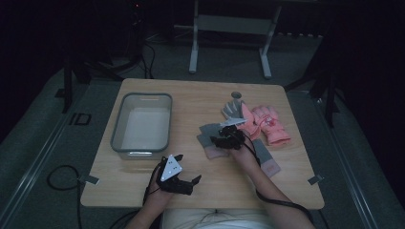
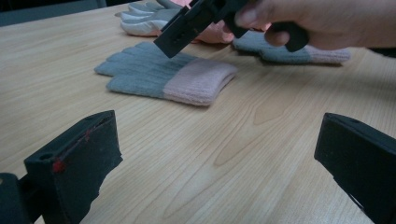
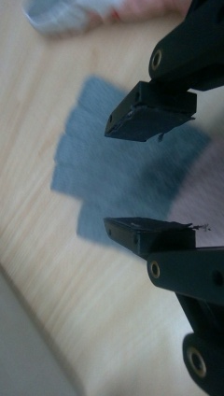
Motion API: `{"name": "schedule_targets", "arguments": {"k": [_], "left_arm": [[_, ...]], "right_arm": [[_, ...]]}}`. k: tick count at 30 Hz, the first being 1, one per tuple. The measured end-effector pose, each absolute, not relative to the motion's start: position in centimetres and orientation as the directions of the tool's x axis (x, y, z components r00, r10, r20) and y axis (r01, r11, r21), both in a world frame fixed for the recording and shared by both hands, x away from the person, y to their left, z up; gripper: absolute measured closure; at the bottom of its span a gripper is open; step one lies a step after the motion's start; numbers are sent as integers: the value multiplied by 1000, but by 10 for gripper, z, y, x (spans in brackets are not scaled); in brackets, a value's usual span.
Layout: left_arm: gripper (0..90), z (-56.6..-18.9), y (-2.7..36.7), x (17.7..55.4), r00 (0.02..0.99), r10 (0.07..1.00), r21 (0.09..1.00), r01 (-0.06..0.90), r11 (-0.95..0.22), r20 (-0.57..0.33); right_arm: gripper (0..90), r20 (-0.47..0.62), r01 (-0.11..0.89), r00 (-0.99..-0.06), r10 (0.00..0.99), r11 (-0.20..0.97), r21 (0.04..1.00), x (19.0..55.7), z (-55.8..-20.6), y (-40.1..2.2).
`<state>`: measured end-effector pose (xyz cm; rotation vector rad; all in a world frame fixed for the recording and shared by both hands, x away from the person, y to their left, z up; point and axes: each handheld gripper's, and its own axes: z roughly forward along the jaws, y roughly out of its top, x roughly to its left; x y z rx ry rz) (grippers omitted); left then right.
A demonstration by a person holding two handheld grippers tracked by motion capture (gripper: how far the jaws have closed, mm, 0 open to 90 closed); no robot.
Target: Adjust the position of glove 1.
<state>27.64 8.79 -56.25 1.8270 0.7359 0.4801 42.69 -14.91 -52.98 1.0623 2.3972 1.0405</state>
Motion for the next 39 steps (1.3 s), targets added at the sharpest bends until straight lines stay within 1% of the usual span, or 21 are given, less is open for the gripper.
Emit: {"name": "schedule_targets", "arguments": {"k": [1,2,3,4,5,6,7,9,11,15,17,20,22,23,27,32,34,35,36,37,39], "left_arm": [[0,-562,88,276,730,684,932,261,-254,-18],[0,-562,87,276,730,684,930,262,-257,-16],[0,-562,87,276,730,684,930,262,-257,-16],[0,-562,87,275,733,680,930,254,-267,-6],[0,-562,86,276,733,680,929,255,-270,-3],[0,-562,86,276,734,679,928,256,-271,-4],[0,-562,87,276,735,678,929,253,-269,-5],[0,-562,87,276,732,681,930,259,-261,-13],[0,-562,87,275,728,685,932,258,-255,-14],[0,-562,86,275,732,682,931,249,-267,-1],[0,-562,86,275,731,682,930,251,-268,-1],[0,-562,87,274,729,685,932,248,-263,-1],[0,-562,87,275,731,682,933,247,-261,-3],[0,-562,87,275,732,681,933,248,-261,-4],[0,-563,88,275,722,692,935,257,-244,-18],[0,-562,88,276,718,696,935,257,-245,-15],[0,-562,87,276,718,696,934,255,-251,-9],[0,-562,87,275,720,694,934,249,-255,-3],[0,-562,87,275,721,693,935,245,-257,2],[0,-562,87,275,719,695,934,246,-258,3],[0,-562,87,275,717,697,936,243,-256,4]], "right_arm": [[486,8,520,-667,745,458,722,429,-530,-147],[500,61,548,-672,738,440,711,434,-531,-147],[524,60,539,-684,727,448,713,435,-531,-146],[523,7,513,-689,725,480,711,436,-532,-143],[542,30,540,-678,735,469,699,439,-533,-142],[588,40,554,-676,736,471,686,441,-534,-142],[589,7,544,-675,737,492,680,443,-536,-141],[628,50,589,-674,737,496,638,447,-541,-139],[649,2,555,-693,721,532,640,446,-543,-137],[810,-3,573,-671,741,522,632,446,-542,-136],[855,11,589,-660,752,508,628,446,-541,-135],[867,40,603,-642,765,472,643,439,-530,-134],[867,24,587,-646,763,476,655,433,-524,-134],[867,46,590,-617,786,424,687,425,-511,-139],[867,92,595,-581,809,345,726,405,-489,-149],[867,94,568,-518,850,259,781,367,-464,-168],[867,103,572,-505,857,243,784,362,-463,-171],[867,122,585,-468,875,203,785,347,-465,-180],[867,136,601,-467,874,201,773,343,-468,-182],[867,188,627,-460,868,167,761,340,-472,-186],[867,159,634,-436,886,177,753,332,-481,-187]]}}
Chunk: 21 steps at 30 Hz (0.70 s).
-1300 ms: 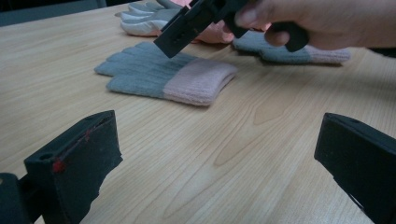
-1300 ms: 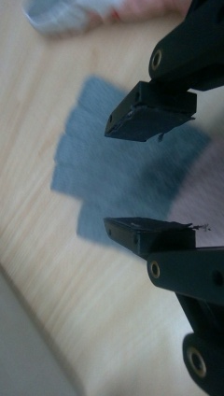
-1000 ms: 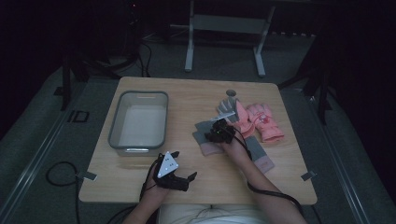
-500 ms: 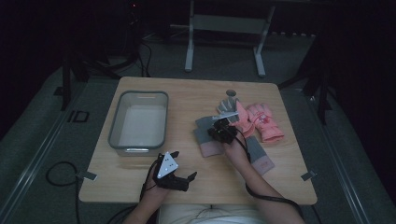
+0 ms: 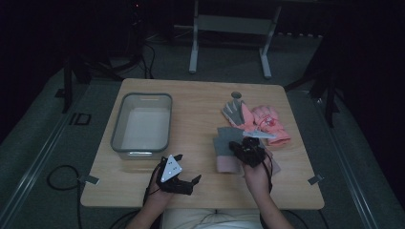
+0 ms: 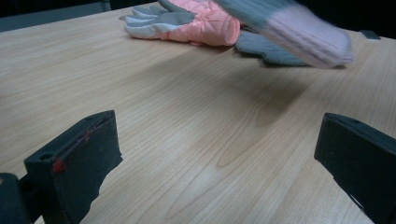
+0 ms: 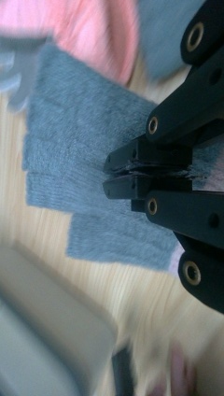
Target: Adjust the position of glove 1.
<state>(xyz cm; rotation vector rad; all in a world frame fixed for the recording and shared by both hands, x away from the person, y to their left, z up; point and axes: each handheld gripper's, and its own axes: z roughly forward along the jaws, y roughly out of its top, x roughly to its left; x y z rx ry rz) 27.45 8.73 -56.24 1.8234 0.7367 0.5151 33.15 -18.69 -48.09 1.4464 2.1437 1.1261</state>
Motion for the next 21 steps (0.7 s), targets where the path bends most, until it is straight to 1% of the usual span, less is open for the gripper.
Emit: {"name": "schedule_targets", "arguments": {"k": [1,3,4,5,6,7,8,10,11,13,14,17,19,21], "left_arm": [[0,-562,87,274,714,700,936,243,-255,6],[0,-562,86,274,717,697,934,242,-263,10],[0,-562,86,274,719,695,934,240,-264,12],[0,-562,86,274,720,694,933,242,-268,13],[0,-562,85,274,719,695,933,242,-267,13],[0,-562,86,274,721,693,933,239,-267,13],[0,-562,86,274,723,691,933,240,-268,12],[0,-562,86,274,721,693,934,240,-266,13],[0,-562,86,274,721,693,934,238,-265,13],[0,-562,85,274,720,694,932,243,-269,13],[0,-562,85,274,719,695,934,240,-266,13],[0,-562,86,274,718,696,933,244,-266,11],[0,-562,86,274,720,694,933,243,-266,10],[0,-562,85,274,719,695,932,242,-270,14]], "right_arm": [[867,222,668,-439,871,151,728,330,-486,-188],[867,149,645,-419,896,178,743,322,-494,-185],[866,229,684,-417,880,138,716,322,-499,-187],[867,261,703,-417,871,126,700,321,-503,-186],[866,193,676,-416,889,160,719,317,-506,-182],[866,188,685,-420,888,174,708,317,-511,-180],[865,230,713,-424,876,166,682,319,-517,-179],[865,175,700,-408,896,184,691,319,-526,-176],[864,196,716,-408,892,180,674,320,-531,-175],[859,170,720,-400,901,195,666,322,-541,-171],[854,176,730,-399,900,196,655,322,-546,-170],[849,143,709,-402,905,209,673,321,-548,-167],[848,175,719,-386,906,176,673,323,-549,-168],[847,173,712,-378,910,166,682,323,-551,-168]]}}
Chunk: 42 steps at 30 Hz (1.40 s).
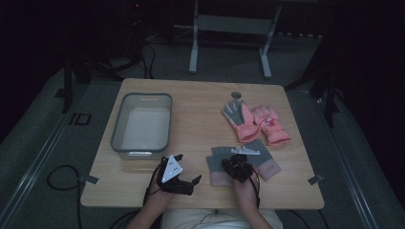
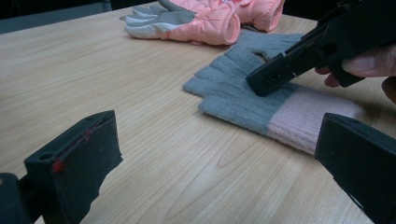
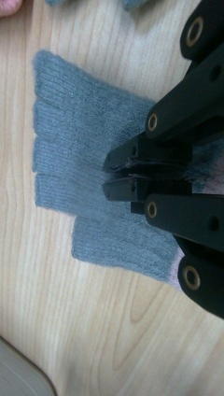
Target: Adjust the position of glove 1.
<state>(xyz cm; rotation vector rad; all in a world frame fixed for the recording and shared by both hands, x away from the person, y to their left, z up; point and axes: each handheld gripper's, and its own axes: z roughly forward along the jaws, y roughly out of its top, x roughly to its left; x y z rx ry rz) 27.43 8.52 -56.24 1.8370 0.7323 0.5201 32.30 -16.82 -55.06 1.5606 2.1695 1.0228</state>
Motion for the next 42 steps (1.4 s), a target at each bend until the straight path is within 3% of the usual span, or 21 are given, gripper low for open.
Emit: {"name": "schedule_targets", "arguments": {"k": [11,19,24,26,28,35,42], "left_arm": [[0,-562,85,275,719,694,930,247,-274,14],[0,-562,85,275,717,697,930,249,-271,11],[0,-562,86,275,717,697,934,243,-262,8],[0,-562,85,275,715,699,933,245,-263,10],[0,-562,85,274,714,700,935,241,-260,10],[0,-562,86,275,712,702,934,248,-258,5],[0,-562,85,275,709,706,934,247,-259,8]], "right_arm": [[779,178,691,-370,912,141,709,323,-544,-170],[604,79,608,-470,879,258,751,336,-515,-189],[606,-7,544,-556,831,370,753,348,-507,-218],[606,25,534,-606,795,384,753,354,-504,-233],[608,-15,510,-616,788,413,755,357,-501,-247],[617,11,504,-659,752,431,749,362,-495,-296],[619,-36,497,-667,744,480,723,364,-504,-320]]}}
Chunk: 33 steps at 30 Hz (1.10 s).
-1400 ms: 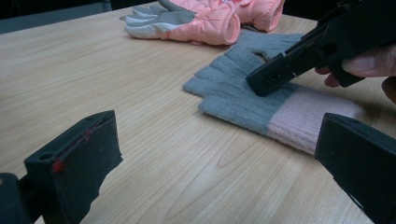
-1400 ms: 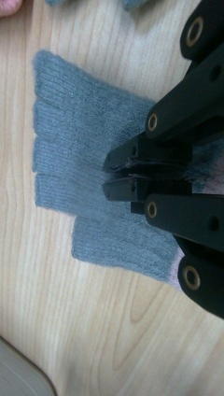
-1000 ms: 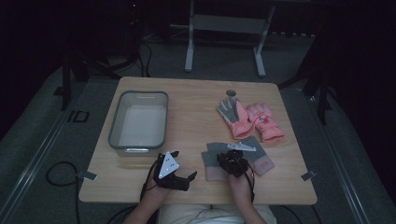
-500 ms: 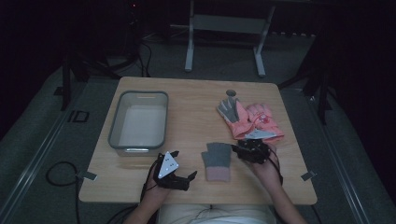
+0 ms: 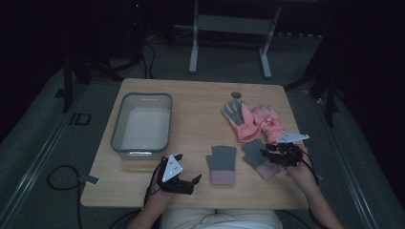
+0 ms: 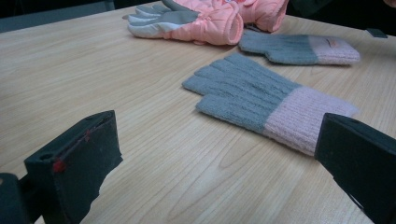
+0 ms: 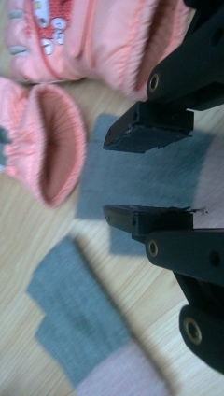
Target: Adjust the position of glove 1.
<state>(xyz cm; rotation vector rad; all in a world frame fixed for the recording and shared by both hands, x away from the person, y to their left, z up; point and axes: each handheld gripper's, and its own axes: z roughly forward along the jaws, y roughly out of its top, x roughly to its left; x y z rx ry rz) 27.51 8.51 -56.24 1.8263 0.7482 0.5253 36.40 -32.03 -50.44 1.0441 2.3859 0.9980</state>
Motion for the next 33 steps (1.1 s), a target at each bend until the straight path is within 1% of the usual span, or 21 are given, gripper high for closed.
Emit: {"name": "schedule_targets", "arguments": {"k": [5,8,14,20,23,26,27,28,29,31,33], "left_arm": [[0,-562,85,275,708,706,933,247,-263,11],[22,-562,84,275,708,706,933,245,-265,14],[22,-562,83,274,709,704,932,239,-274,25],[22,-562,84,274,716,698,933,235,-273,24],[22,-562,83,274,715,699,931,238,-275,24],[18,-562,82,274,711,702,930,239,-278,26],[17,-562,82,274,711,702,930,239,-278,26],[17,-562,82,274,714,700,931,241,-275,22],[15,-562,82,274,712,702,931,243,-274,21],[13,-562,82,274,713,700,930,244,-274,20],[10,-562,82,274,712,702,930,243,-274,20]], "right_arm": [[623,-25,509,-667,745,479,715,368,-509,-326],[618,-16,515,-670,742,480,710,373,-511,-326],[611,1,522,-679,734,483,703,379,-516,-322],[617,-13,538,-684,730,515,667,385,-529,-319],[646,10,556,-692,722,524,645,387,-537,-318],[692,18,548,-695,719,513,660,387,-542,-319],[692,18,548,-695,719,513,660,387,-542,-319],[711,22,552,-693,721,511,659,387,-542,-319],[762,15,548,-696,718,517,658,388,-543,-319],[807,11,551,-695,719,522,652,388,-542,-318],[832,11,561,-685,728,519,645,387,-541,-316]]}}
